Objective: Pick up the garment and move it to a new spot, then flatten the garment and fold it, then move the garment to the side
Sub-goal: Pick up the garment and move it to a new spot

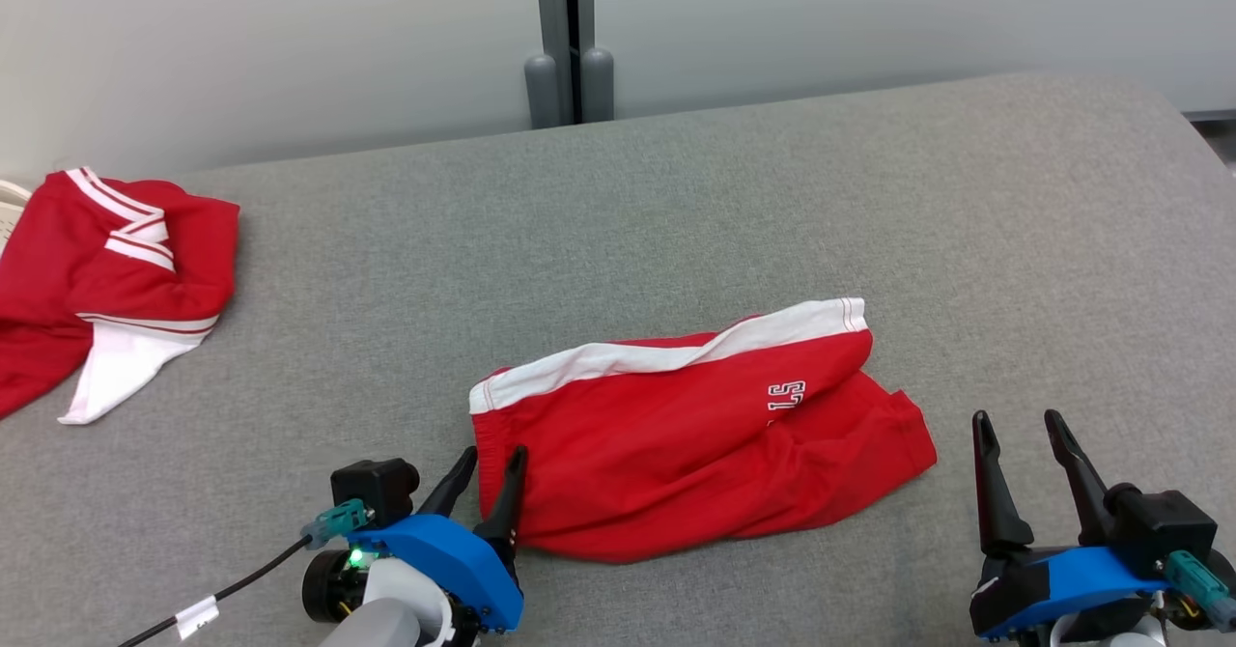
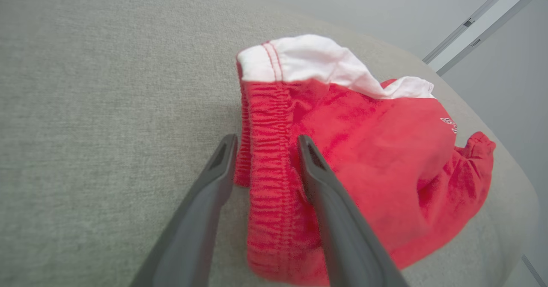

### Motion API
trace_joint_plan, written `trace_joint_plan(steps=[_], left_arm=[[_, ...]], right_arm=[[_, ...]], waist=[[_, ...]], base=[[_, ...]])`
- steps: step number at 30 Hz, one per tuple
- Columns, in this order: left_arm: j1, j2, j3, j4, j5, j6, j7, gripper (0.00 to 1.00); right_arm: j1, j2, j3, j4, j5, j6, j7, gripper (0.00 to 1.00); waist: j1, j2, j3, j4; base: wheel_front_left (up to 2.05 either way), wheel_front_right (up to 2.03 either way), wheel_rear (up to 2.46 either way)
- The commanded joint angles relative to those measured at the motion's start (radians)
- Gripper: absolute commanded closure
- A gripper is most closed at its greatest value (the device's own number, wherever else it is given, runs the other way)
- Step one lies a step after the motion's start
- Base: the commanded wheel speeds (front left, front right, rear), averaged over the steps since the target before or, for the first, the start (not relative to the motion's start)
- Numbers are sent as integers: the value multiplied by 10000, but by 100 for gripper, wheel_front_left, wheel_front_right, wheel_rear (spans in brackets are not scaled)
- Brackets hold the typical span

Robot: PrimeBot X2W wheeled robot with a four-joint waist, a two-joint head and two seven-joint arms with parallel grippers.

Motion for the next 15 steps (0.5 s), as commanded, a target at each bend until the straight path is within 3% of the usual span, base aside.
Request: trace_joint_plan(steps=[1,7,15], left_arm=[[76,3,74,24,95,-6,-76,0],[509,4,895,-651,916,194,-73,0],[1518,-73,2233,-2110,2405,831,-76,0]], right_arm=[[122,-42,-20,23,-38,5,-35,0],[257,-42,-33,66,-162,5,-35,0],[309,-42,-146,119,-297,5,-35,0]], waist=[[0,0,-60,18],[0,0,-459,184],[0,0,-958,385]], base=[[0,0,0],[0,0,0],[0,0,0]])
